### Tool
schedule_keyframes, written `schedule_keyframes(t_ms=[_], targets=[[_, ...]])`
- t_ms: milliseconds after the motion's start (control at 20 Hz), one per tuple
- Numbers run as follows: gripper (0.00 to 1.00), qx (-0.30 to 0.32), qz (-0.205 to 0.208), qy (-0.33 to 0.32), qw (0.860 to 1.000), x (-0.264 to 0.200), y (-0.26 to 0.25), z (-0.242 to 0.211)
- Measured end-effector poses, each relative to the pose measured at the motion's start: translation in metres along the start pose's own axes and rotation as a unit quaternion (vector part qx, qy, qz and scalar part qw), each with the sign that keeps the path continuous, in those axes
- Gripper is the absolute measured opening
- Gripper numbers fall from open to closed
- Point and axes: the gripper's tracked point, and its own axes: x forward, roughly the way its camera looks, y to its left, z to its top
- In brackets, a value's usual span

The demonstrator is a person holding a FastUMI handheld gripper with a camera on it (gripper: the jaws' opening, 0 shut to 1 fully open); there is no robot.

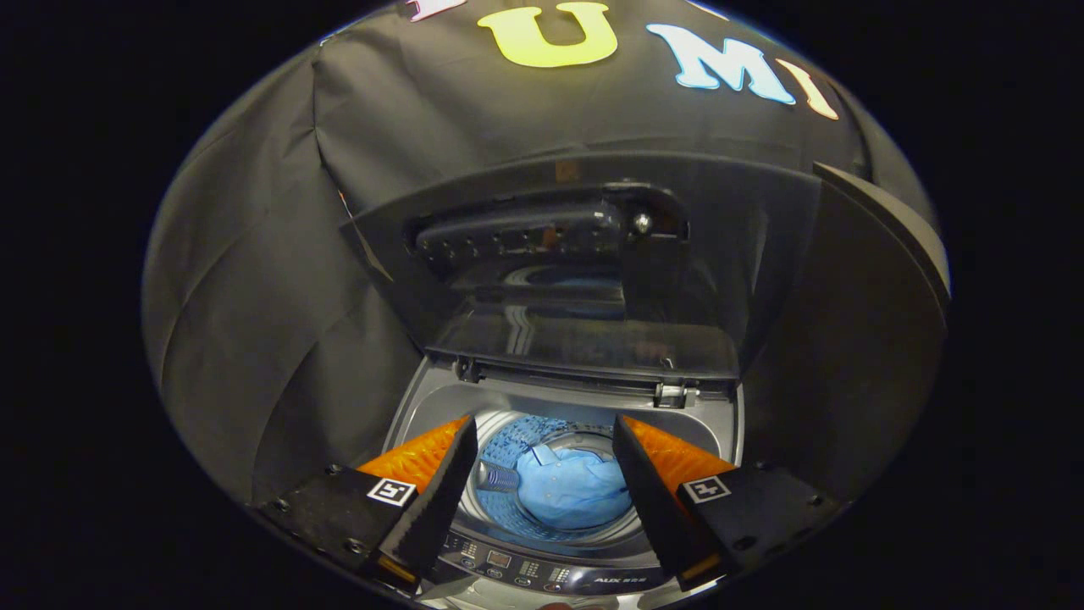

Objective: Put the clothes into the washing machine and then close the washing machine lid.

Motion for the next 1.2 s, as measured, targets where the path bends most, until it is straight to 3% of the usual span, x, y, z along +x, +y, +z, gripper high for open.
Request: schedule_keyframes(t_ms=[500, 950, 1200], targets=[[0.98, 0.000, 0.009, -0.077, 0.997, -0.063, 0.002, 0.061], [0.98, -0.018, 0.023, -0.167, 0.986, -0.121, 0.011, 0.148], [0.98, -0.035, 0.007, -0.197, 0.980, -0.122, 0.006, 0.189]])
